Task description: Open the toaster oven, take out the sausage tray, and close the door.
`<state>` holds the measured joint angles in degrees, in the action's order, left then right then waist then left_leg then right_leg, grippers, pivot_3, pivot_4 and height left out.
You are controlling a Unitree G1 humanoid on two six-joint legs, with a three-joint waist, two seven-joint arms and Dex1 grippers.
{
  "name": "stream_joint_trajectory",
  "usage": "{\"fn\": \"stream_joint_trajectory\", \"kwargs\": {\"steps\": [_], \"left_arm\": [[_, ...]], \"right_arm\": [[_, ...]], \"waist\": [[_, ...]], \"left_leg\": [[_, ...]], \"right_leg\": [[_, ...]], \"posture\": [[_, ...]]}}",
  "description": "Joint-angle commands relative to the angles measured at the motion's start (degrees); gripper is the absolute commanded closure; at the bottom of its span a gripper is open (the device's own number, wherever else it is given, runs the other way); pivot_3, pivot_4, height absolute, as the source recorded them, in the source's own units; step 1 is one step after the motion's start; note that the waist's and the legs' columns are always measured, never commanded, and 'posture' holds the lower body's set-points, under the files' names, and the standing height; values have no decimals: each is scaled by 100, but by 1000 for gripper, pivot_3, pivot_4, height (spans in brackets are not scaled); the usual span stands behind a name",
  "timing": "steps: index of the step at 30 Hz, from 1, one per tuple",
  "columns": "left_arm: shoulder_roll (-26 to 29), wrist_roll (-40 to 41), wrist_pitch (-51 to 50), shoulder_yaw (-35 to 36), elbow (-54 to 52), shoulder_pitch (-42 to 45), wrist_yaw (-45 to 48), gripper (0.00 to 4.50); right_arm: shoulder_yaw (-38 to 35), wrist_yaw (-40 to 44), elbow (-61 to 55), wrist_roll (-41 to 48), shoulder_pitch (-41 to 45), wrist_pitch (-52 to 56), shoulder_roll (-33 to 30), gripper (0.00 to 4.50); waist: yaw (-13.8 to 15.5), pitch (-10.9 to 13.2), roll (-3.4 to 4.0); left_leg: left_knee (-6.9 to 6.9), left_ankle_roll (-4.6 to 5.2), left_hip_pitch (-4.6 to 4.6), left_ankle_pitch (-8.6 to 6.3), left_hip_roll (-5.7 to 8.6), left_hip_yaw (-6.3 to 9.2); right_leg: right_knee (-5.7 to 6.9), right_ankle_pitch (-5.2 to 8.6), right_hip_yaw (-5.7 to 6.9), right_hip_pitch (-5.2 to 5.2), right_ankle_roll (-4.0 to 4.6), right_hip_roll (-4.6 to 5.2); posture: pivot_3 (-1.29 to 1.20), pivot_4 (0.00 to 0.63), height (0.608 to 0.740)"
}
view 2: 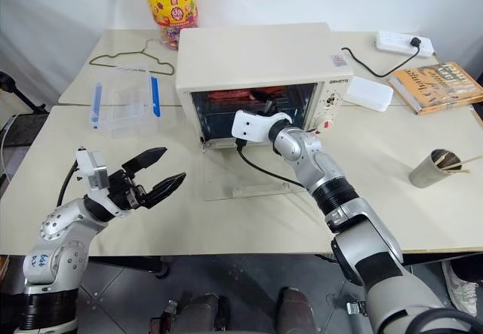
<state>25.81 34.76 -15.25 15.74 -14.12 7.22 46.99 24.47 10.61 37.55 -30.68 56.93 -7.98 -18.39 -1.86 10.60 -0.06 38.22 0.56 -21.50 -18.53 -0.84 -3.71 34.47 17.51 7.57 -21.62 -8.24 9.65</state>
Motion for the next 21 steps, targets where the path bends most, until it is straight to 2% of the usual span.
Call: {"fn": "stream_joint_trajectory", "kwargs": {"steps": [1, 7, 8, 21], "left_arm": [[-25, 123, 148, 57, -166, 62, -45, 0], [-58, 142, 190, -10, 91, 346, -3, 0], [-65, 147, 193, -31, 132, 386, 5, 0], [-211, 152, 204, -416, 1362, 1787, 480, 0]], "right_arm": [[-31, -85, -9, -72, 163, -182, 31, 2207], [-95, -161, 212, -150, 308, -285, -13, 4257], [-110, -153, 229, -161, 326, -297, -15, 4485], [-200, 94, -159, -206, 420, -770, -223, 4485]], "waist": [[-1, 0, 0], [-1, 0, 0], [-2, -1, -2], [-18, -1, -2]], "left_leg": [[0, 0, 0, 0, 0, -1], [1, 0, 0, 0, 0, -1], [2, 0, 1, 0, 0, -1], [-6, -1, -6, 0, 0, -6]], "right_leg": [[0, 0, 0, 0, 0, 0], [0, 0, -1, 0, 0, 0], [0, 0, -2, 0, 0, 0], [-2, 0, 8, -4, 0, -5]], "posture": [[0, 150, 740], [0, 150, 740], [0, 150, 740], [0, 150, 740]]}}
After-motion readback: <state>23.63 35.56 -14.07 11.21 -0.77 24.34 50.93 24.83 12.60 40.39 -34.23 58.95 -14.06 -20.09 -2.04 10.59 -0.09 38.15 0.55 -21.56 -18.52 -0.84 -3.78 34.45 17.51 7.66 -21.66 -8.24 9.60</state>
